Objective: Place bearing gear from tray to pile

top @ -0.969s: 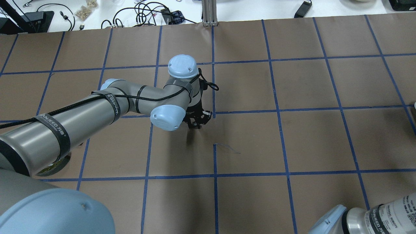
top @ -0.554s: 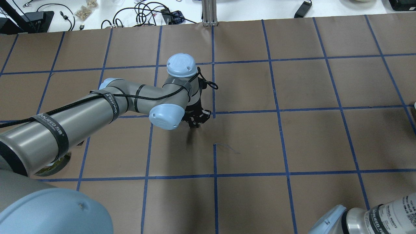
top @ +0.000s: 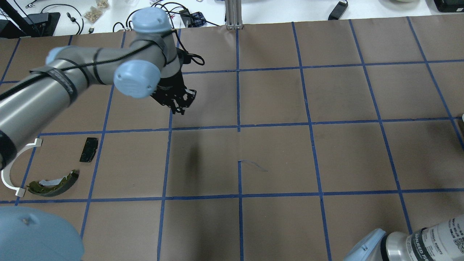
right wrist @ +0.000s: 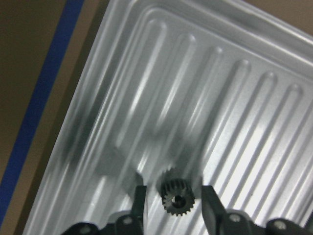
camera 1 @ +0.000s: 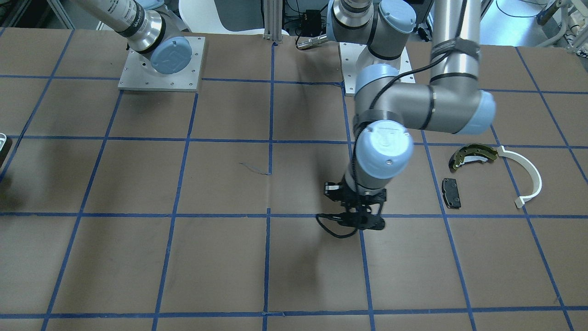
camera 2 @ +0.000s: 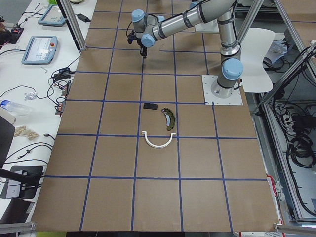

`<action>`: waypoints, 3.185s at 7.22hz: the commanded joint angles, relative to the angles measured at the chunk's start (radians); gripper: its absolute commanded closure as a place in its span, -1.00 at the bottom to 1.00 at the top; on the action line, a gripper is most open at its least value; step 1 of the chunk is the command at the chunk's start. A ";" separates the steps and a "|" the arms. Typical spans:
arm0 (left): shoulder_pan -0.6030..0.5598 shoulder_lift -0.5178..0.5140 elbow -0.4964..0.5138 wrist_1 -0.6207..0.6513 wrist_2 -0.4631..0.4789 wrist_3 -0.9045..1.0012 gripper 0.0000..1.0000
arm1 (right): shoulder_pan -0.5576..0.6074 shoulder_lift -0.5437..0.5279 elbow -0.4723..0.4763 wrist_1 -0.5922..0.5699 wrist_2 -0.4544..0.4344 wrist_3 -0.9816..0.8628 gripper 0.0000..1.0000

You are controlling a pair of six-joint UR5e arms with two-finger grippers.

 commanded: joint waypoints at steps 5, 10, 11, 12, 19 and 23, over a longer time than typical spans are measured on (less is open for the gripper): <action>0.461 0.013 0.022 -0.110 0.116 0.341 1.00 | 0.003 -0.039 0.000 0.021 -0.014 0.025 1.00; 0.585 -0.006 -0.276 0.358 0.169 0.508 1.00 | 0.276 -0.347 0.011 0.416 -0.015 0.412 1.00; 0.594 -0.007 -0.311 0.389 0.173 0.511 1.00 | 0.362 -0.375 0.011 0.464 -0.006 0.528 1.00; 0.619 -0.012 -0.328 0.393 0.173 0.513 1.00 | 0.464 -0.393 0.011 0.465 -0.006 0.646 1.00; 0.628 -0.010 -0.304 0.383 0.258 0.516 -1.00 | 1.292 -0.266 0.015 0.299 0.046 1.830 1.00; 0.508 -0.021 -0.068 0.153 0.117 0.425 -1.00 | 1.499 -0.044 0.017 0.052 0.038 2.077 1.00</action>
